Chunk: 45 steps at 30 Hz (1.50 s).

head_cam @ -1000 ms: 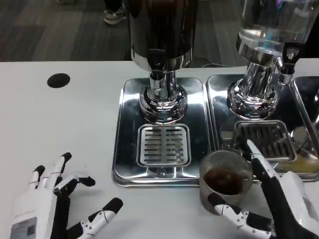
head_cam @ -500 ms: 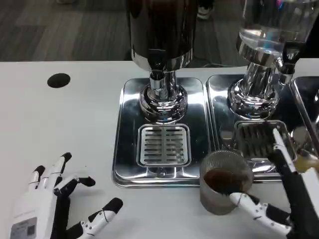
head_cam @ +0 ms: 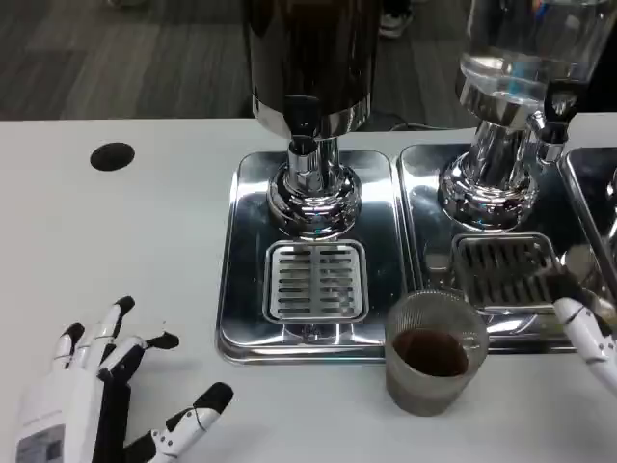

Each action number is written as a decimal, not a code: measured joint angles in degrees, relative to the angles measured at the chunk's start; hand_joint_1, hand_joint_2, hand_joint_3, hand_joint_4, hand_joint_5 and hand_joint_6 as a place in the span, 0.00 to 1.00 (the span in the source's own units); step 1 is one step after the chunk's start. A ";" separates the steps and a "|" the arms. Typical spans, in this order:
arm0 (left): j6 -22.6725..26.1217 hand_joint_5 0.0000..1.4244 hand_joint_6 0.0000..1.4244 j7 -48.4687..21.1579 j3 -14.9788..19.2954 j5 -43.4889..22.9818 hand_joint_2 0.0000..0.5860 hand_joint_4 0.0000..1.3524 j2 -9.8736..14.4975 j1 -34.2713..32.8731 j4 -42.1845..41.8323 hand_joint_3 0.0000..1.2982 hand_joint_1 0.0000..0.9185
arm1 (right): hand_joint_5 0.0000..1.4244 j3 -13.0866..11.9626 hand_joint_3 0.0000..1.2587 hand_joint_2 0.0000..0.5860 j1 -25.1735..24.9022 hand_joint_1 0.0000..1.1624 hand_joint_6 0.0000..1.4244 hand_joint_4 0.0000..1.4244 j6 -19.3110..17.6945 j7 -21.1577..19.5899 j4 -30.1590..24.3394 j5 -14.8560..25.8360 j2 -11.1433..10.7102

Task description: Grasp the cup under the faucet to collect the drink, then remove the cup.

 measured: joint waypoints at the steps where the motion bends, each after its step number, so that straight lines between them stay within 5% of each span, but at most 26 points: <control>1: -0.40 0.09 0.03 0.18 0.16 -0.12 0.20 0.00 0.00 0.31 0.01 0.28 0.00 | 0.00 -0.44 0.08 0.71 -0.58 0.25 0.04 0.00 0.54 -0.18 0.26 -1.26 -0.39; 6: -2.13 0.08 0.02 1.25 1.54 -0.18 0.21 0.00 0.02 1.86 0.73 0.25 0.00 | 0.00 -0.68 0.10 0.99 -2.70 0.09 0.02 0.00 2.69 -2.91 6.61 -9.71 -2.68; 10: -2.52 0.08 0.02 2.27 1.60 1.36 0.22 0.00 0.33 2.94 0.57 0.24 0.00 | 0.00 1.75 0.11 1.00 -2.67 0.04 0.00 0.00 6.72 -9.62 9.59 -23.00 -5.03; 19: -2.45 0.07 0.01 2.59 0.98 4.53 0.21 0.00 0.57 2.14 0.70 0.20 0.00 | 0.00 7.03 0.06 1.00 -1.68 0.00 0.00 0.00 14.81 -14.53 10.48 -34.71 -7.22; 36: -0.93 0.07 0.01 1.91 -2.02 4.87 0.22 0.00 0.58 -0.02 0.79 0.20 0.00 | 0.00 10.69 0.07 1.00 2.21 0.00 0.00 0.00 16.48 -18.59 9.23 -36.19 -9.43; 45: 1.36 0.07 0.01 1.91 -2.01 5.14 0.22 0.00 0.56 3.28 -3.28 0.20 0.00 | 0.00 11.40 0.08 1.00 2.12 0.00 0.00 0.00 14.11 -21.09 11.19 -34.68 -10.06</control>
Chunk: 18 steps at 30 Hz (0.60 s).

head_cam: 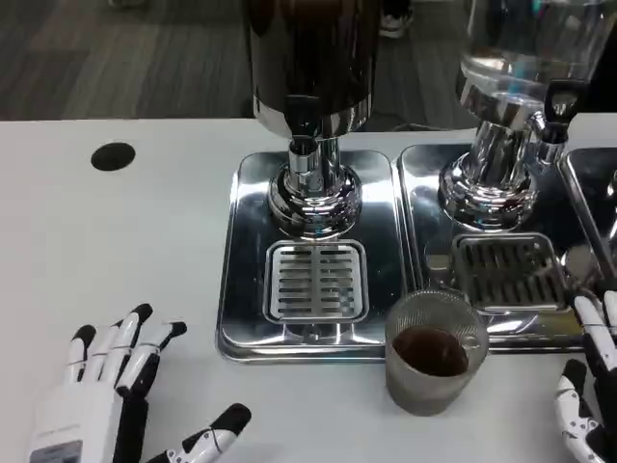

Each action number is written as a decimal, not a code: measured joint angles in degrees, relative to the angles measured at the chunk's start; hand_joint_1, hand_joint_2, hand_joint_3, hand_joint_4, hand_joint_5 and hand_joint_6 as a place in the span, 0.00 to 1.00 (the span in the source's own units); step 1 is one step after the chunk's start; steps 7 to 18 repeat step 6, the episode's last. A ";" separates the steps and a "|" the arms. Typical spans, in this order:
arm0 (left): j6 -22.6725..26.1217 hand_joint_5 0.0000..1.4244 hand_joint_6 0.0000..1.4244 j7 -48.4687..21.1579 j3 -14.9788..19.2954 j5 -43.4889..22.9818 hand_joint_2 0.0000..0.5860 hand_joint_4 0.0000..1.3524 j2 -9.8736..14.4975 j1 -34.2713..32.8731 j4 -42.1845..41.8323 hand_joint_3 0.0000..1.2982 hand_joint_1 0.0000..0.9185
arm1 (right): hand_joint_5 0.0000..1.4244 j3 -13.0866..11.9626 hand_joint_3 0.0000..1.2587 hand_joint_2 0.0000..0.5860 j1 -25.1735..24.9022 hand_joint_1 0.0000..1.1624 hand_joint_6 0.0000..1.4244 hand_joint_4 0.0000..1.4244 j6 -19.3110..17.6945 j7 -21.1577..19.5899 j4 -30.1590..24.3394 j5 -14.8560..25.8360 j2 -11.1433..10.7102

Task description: Grasp the cup under the faucet to collect the drink, then remove the cup.

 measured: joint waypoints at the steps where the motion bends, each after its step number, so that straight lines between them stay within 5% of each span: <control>1: 0.10 0.07 0.01 0.00 0.01 -0.03 0.22 0.00 0.00 0.21 0.00 0.20 0.00 | 0.00 0.00 0.08 1.00 -0.05 0.00 0.00 0.00 -0.31 -0.01 0.12 0.33 -0.12; 18: 0.23 0.07 0.01 0.19 1.02 -0.40 0.22 0.00 0.02 1.23 0.03 0.21 0.00 | 0.00 0.29 0.08 1.00 -1.02 0.00 0.00 0.00 -0.62 0.01 0.41 0.94 -0.85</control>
